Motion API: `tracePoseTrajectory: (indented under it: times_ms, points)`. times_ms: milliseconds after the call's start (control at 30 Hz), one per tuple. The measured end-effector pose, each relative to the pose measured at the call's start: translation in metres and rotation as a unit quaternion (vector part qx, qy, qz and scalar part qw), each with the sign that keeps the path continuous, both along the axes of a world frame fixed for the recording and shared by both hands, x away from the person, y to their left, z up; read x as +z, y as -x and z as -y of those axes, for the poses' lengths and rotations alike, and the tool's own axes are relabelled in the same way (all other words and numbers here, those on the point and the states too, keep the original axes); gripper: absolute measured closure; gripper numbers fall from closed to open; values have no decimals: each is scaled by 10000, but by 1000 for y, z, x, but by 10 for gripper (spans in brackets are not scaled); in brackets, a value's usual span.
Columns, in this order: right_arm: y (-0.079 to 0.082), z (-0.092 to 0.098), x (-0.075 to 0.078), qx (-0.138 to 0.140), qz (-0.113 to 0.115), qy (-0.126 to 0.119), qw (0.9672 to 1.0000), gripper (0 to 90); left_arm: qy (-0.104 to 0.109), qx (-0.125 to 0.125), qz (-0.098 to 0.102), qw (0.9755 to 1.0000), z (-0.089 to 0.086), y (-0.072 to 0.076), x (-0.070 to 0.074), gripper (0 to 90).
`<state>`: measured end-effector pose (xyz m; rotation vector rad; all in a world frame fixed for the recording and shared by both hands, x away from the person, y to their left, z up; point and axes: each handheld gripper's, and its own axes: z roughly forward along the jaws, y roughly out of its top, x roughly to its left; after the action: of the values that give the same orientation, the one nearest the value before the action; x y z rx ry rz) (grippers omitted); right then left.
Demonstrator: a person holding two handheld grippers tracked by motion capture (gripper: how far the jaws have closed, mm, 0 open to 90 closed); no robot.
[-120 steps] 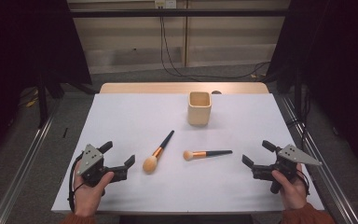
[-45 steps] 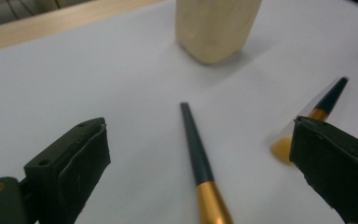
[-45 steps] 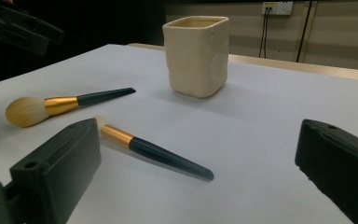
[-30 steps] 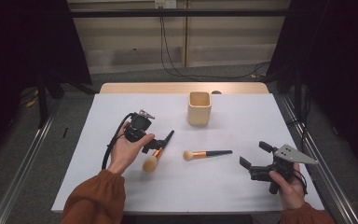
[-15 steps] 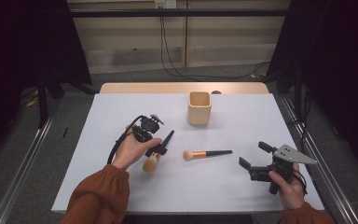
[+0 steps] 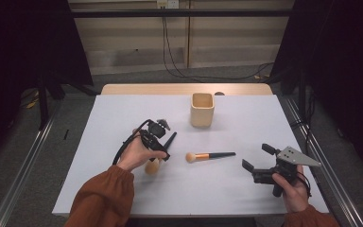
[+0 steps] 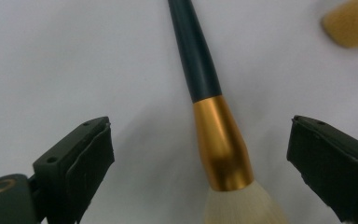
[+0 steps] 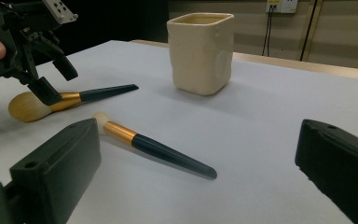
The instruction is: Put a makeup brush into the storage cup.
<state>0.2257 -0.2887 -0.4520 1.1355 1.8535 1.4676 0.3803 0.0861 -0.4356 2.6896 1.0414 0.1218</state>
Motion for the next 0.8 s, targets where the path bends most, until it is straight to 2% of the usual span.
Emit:
tracePoseTrajectory:
  times_ms: [67,133,200,233,300,333,400,433,500,533,567,600,767,800]
  points:
    - [0,0,0,3,0,3,10000,1,-79,-60,-118,9999,1,-1,-1,65]
    - [0,0,0,8,-7,-9,10000,1,-130,-53,-102,9998,2,0,-3,81]
    - [0,0,0,8,-3,5,10000,1,-139,-82,-204,9997,3,0,-4,151]
    - [0,0,0,7,-3,5,10000,1,-216,-99,-215,9995,3,-1,-4,206]
    - [0,0,0,13,-6,10,10000,1,-209,-45,-279,9994,4,-1,-5,214]
    - [0,0,0,9,-16,-5,10000,1,-253,16,-328,9991,4,-1,-7,267]
    - [0,0,0,8,-15,-3,10000,1,-252,11,-374,9990,5,-2,-8,275]
    - [0,0,0,5,-18,-7,10000,1,-265,-7,-391,9989,5,-2,-8,312]
    - [0,0,0,6,-7,1,10000,1,-239,71,-427,9988,7,-2,-9,318]
    - [0,0,0,8,-3,6,10000,1,-266,58,-460,9986,7,-2,-10,325]
    - [0,0,0,6,-13,3,10000,1,-311,34,-462,9984,8,-2,-11,377]
    - [0,0,0,8,-15,-2,10000,1,-430,14,-476,9979,12,0,-13,393]
    - [0,0,0,7,-14,5,10000,1,-456,96,-483,9977,13,1,-13,413]
    - [0,0,0,10,-14,6,10000,1,-520,66,-517,9973,14,0,-12,427]
